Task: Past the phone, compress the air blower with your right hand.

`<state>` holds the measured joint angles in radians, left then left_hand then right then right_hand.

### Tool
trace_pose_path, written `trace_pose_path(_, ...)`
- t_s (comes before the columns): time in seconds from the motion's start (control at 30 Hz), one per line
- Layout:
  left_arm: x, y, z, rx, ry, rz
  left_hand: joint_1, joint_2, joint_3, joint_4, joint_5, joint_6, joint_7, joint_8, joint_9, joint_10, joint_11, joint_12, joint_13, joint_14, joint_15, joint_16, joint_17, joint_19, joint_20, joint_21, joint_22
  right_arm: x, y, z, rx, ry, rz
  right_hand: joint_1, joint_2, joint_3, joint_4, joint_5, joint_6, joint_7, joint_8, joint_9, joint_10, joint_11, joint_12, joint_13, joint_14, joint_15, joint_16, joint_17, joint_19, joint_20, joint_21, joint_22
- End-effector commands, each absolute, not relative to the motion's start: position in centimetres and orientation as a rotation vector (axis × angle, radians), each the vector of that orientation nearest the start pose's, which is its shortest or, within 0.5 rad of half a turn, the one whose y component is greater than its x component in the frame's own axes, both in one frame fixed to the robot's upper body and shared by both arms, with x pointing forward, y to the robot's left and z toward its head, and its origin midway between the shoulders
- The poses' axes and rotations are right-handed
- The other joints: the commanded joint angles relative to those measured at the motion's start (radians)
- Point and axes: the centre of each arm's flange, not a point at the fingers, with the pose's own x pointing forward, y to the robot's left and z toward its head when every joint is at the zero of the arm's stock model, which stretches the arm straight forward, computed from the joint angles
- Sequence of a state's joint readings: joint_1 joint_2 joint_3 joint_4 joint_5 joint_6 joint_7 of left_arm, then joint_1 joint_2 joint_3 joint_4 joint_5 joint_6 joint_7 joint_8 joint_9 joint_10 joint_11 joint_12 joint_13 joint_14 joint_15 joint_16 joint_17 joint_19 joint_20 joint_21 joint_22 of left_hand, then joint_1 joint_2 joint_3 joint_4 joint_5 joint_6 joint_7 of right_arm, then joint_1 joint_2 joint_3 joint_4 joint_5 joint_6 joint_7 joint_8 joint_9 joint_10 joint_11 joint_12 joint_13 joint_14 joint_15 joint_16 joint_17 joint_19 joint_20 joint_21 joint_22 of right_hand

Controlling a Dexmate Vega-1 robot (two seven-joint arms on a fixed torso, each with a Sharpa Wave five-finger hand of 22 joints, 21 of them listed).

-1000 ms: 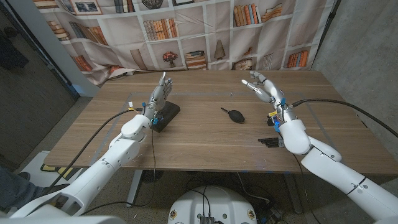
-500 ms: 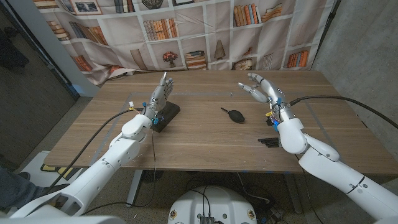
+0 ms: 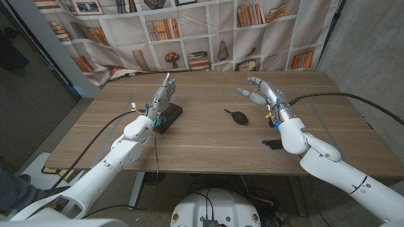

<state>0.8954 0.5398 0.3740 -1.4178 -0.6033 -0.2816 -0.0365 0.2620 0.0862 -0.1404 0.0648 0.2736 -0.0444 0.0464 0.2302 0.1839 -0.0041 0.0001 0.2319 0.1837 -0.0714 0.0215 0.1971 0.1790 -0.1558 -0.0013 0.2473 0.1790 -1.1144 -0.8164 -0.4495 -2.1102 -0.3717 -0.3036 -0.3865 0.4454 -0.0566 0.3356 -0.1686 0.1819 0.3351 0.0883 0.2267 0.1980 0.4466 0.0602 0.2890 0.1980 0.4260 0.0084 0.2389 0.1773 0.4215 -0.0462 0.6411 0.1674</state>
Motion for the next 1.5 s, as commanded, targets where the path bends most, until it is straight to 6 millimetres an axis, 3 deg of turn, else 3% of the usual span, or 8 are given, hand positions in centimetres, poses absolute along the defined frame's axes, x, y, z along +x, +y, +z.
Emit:
trace_pose_path(0.03, 63.1, 26.8, -2.5, 0.025, -0.629, -0.27, 0.006, 0.001, -0.002, -0.004, -0.002, 0.005, 0.004, -0.003, 0.002, -0.002, 0.0, -0.001, 0.004, 0.004, -0.001, -0.002, 0.004, -0.004, 0.004, -0.001, 0.005, 51.2, -20.0, -0.7, -1.145, -0.727, -0.177, 0.02, 0.0, 0.006, 0.0, 0.001, 0.024, 0.004, 0.011, 0.003, 0.018, 0.002, 0.009, 0.003, 0.011, -0.004, -0.004, 0.004, 0.012, -0.022, -0.005, 0.004)
trace_pose_path(0.7, 63.5, 26.7, -2.6, 0.028, -0.608, -0.274, 0.01, 0.004, -0.004, -0.003, -0.005, 0.009, 0.006, -0.006, 0.003, 0.003, 0.002, -0.004, 0.004, 0.008, 0.0, -0.002, 0.004, -0.004, -0.004, -0.004, 0.006, 53.0, -19.2, -1.5, -1.222, -0.629, -0.131, 0.028, -0.003, 0.003, 0.008, 0.002, 0.026, 0.002, 0.006, 0.003, 0.015, 0.008, 0.003, 0.001, -0.014, -0.005, -0.019, 0.008, -0.01, -0.025, -0.026, 0.005)
trace_pose_path(1.5, 63.7, 26.6, -1.6, 0.051, -0.621, -0.283, 0.015, 0.006, -0.006, -0.003, -0.008, 0.014, 0.008, -0.01, 0.003, 0.004, 0.002, -0.008, 0.005, 0.006, 0.001, -0.005, 0.004, -0.011, -0.005, -0.011, 0.006, 54.5, -18.2, -3.3, -1.291, -0.547, -0.123, 0.072, 0.001, 0.008, 0.002, 0.005, 0.013, -0.008, -0.007, 0.003, -0.001, -0.009, -0.012, -0.003, -0.034, -0.02, -0.033, 0.007, -0.022, -0.036, -0.049, 0.006)
